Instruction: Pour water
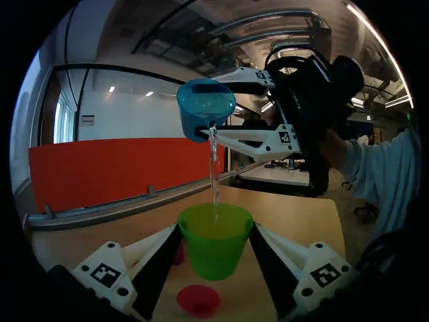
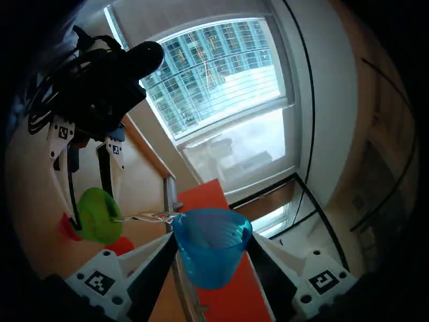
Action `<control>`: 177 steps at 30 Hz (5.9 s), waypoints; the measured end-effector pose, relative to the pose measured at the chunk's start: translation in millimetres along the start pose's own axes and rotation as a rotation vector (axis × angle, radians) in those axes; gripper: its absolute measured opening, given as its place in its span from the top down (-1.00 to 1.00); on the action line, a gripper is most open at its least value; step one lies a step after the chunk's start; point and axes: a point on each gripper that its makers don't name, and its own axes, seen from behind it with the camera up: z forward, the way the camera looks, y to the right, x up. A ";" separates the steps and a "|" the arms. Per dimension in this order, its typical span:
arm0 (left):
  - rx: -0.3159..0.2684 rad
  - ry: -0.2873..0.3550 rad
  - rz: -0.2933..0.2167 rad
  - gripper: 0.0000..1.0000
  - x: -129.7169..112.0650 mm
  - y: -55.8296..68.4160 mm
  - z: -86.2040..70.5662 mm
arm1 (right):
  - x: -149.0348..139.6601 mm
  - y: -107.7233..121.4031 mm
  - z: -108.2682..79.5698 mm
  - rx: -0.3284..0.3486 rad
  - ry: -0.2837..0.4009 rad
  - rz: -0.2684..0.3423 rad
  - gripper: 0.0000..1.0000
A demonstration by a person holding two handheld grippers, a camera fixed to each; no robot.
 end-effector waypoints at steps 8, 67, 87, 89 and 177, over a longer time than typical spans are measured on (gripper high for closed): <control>-0.002 -0.004 0.004 -0.73 -2.0 1.4 0.8 | 0.2 6.6 0.6 -0.008 -0.001 -0.036 -0.78; -0.003 -0.007 0.007 -0.73 0.3 -0.9 3.5 | 16.5 33.5 10.1 -0.055 0.008 -0.325 -0.79; 0.004 -0.003 -0.003 -0.73 0.4 -3.5 2.7 | 27.9 33.1 11.1 -0.073 0.013 -0.438 -0.79; 0.005 -0.003 -0.003 -0.73 0.4 -4.3 2.6 | 29.1 33.0 11.4 -0.074 0.014 -0.452 -0.79; 0.111 0.000 0.015 -0.73 9.9 -39.7 -24.8 | -4.5 -36.8 -53.7 0.018 -0.012 1.018 -0.78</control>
